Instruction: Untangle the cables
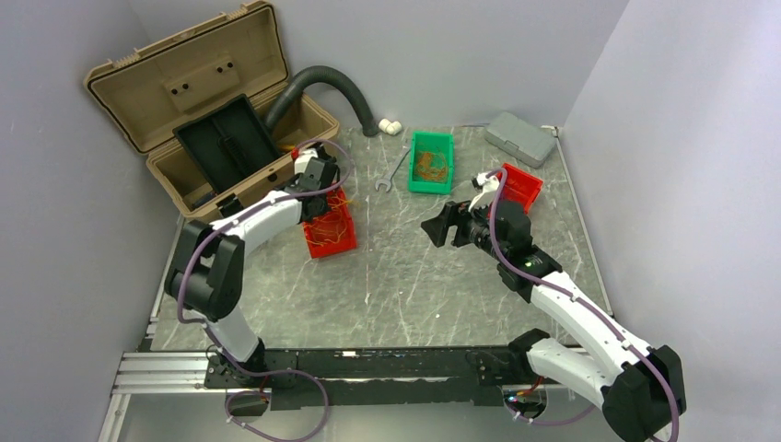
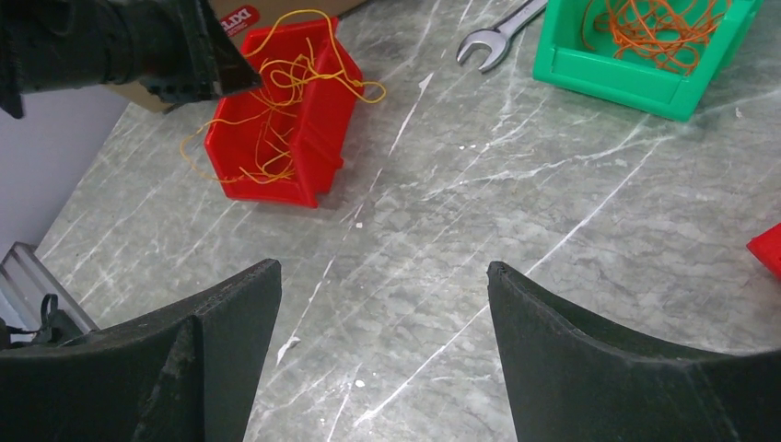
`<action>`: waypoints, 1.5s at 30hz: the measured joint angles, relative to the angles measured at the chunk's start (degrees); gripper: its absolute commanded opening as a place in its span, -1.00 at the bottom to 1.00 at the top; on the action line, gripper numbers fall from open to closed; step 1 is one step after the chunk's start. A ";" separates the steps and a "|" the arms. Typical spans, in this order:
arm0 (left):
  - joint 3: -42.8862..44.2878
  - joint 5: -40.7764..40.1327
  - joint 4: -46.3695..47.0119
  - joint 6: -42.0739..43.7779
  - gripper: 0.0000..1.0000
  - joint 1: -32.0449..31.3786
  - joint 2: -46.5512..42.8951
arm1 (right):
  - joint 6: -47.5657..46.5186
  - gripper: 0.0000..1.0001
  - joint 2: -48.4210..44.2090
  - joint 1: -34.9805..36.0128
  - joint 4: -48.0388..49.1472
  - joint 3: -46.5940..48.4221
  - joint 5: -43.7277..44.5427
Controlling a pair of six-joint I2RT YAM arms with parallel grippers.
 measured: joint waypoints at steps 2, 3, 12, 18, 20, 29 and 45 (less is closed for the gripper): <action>0.00 0.35 -0.48 0.11 -1.00 0.00 -2.05 | 0.02 0.68 0.00 0.00 -0.07 -0.11 0.00; 0.00 0.55 -0.68 0.24 -1.00 0.00 -3.30 | 0.02 0.68 0.00 0.00 -0.09 -0.15 0.00; -0.52 0.11 -2.08 0.00 -1.00 0.22 -13.18 | 0.02 0.68 0.00 0.00 -0.13 -0.24 0.00; -5.09 -0.76 -2.80 -4.66 -1.00 3.19 -19.96 | 0.04 0.68 0.00 0.00 -0.13 -0.24 0.00; -6.32 -0.96 -2.86 -5.46 -1.00 4.39 -21.75 | 0.04 0.68 0.00 0.00 -0.13 -0.24 0.00; -3.52 1.70 -3.93 -4.87 -1.00 4.92 -16.61 | 0.09 0.68 0.00 0.00 -0.13 -0.24 0.00; 2.32 11.80 -0.79 -3.50 -1.00 0.90 1.57 | 0.28 0.65 0.00 0.00 -1.70 -0.24 3.17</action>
